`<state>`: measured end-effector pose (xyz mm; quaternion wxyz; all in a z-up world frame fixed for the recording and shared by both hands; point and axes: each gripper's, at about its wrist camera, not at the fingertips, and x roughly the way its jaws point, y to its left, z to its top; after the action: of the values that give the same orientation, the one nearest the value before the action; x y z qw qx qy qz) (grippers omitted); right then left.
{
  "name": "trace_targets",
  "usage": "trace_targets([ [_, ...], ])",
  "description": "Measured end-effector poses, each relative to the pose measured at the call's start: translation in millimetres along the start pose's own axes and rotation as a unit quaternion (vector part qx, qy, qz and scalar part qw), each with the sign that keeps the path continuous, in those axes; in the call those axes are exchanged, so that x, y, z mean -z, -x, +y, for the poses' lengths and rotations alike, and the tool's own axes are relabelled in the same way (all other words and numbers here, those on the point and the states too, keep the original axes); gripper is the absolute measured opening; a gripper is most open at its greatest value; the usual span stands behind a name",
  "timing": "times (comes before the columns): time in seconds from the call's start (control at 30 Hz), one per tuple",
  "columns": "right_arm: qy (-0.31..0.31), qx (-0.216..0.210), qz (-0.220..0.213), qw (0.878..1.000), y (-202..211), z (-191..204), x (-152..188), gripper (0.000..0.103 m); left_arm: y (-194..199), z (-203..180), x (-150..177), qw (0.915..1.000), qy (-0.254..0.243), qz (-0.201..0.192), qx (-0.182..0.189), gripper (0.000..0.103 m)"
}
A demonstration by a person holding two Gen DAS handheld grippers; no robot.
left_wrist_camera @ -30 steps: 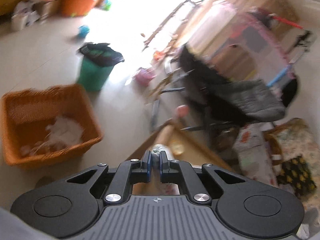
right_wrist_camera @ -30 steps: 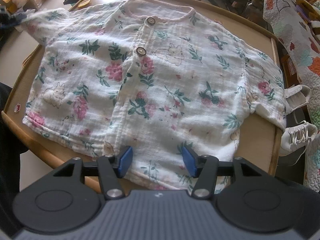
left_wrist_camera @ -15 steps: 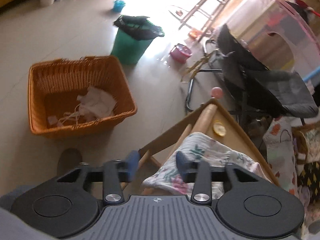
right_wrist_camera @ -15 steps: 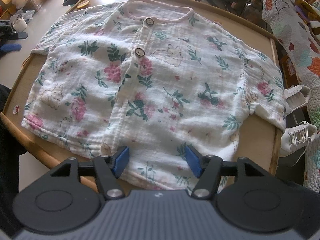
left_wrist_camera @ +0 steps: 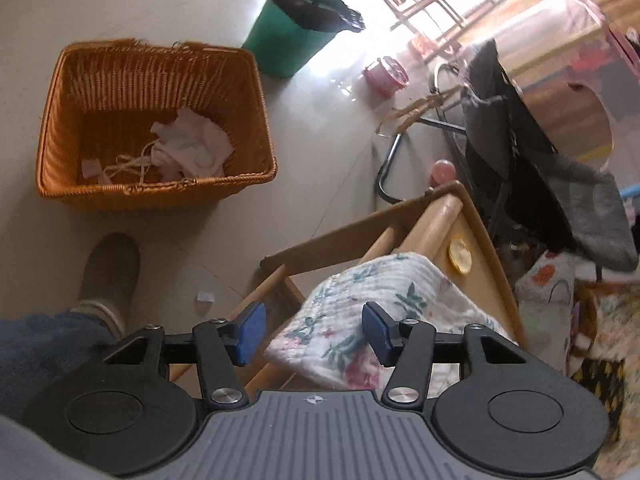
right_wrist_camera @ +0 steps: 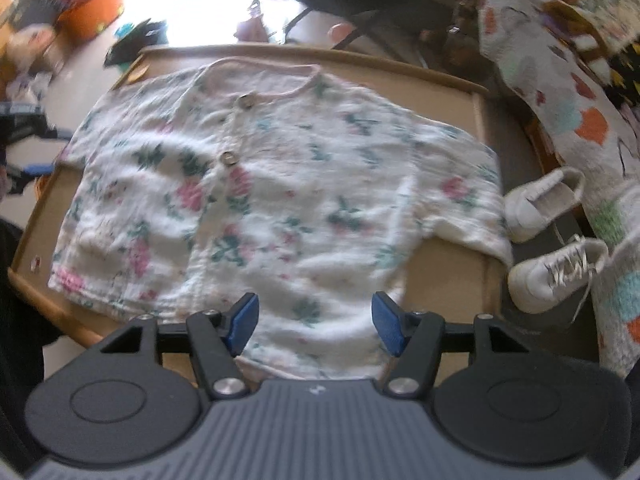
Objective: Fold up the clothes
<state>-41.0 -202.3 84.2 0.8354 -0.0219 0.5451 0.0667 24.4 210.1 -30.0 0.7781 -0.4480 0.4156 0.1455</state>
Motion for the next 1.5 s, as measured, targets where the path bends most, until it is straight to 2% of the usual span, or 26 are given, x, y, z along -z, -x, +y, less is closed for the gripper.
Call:
trace_targets([
  [0.1, -0.010, -0.042, -0.003, 0.999, -1, -1, 3, 0.060, -4, 6, 0, 0.9996, 0.030, 0.002, -0.003, 0.056],
  [0.2, 0.017, -0.066, -0.003, 0.998, -6, 19, 0, 0.059, -6, 6, -1, 0.9993, 0.035, 0.007, -0.008, 0.056],
  [0.23, 0.027, -0.070, 0.000, 0.997, -9, 27, -1, 0.055, -7, 6, -2, 0.9993, 0.036, 0.008, -0.008, 0.056],
  [0.27, 0.034, -0.071, 0.007, 0.997, -15, 35, -4, 0.044, -8, 6, -2, 0.9993, 0.034, 0.009, -0.008, 0.056],
  [0.37, 0.052, -0.073, 0.026, 0.996, -30, 53, -10, 0.033, -11, 7, -2, 0.9993, 0.034, 0.012, -0.010, 0.056],
  [0.43, 0.065, -0.062, 0.040, 0.995, -39, 63, -12, 0.030, -12, 11, -3, 0.9991, 0.038, 0.014, -0.007, 0.056],
  [0.73, 0.119, -0.051, 0.064, 0.989, -33, 80, -3, 0.029, -15, 10, -4, 0.9994, 0.029, 0.013, -0.012, 0.056],
  [0.83, 0.126, -0.051, 0.069, 0.988, -31, 81, -2, 0.030, -17, 14, -5, 0.9989, 0.043, 0.017, -0.007, 0.056],
  [1.27, 0.068, -0.025, 0.040, 0.997, -14, 49, -2, 0.030, -25, 20, -6, 0.9961, 0.082, 0.032, 0.002, 0.056],
  [1.5, 0.054, -0.024, 0.040, 0.997, -15, 42, 1, 0.030, -21, 25, -7, 0.9946, 0.091, 0.040, 0.030, 0.051],
])
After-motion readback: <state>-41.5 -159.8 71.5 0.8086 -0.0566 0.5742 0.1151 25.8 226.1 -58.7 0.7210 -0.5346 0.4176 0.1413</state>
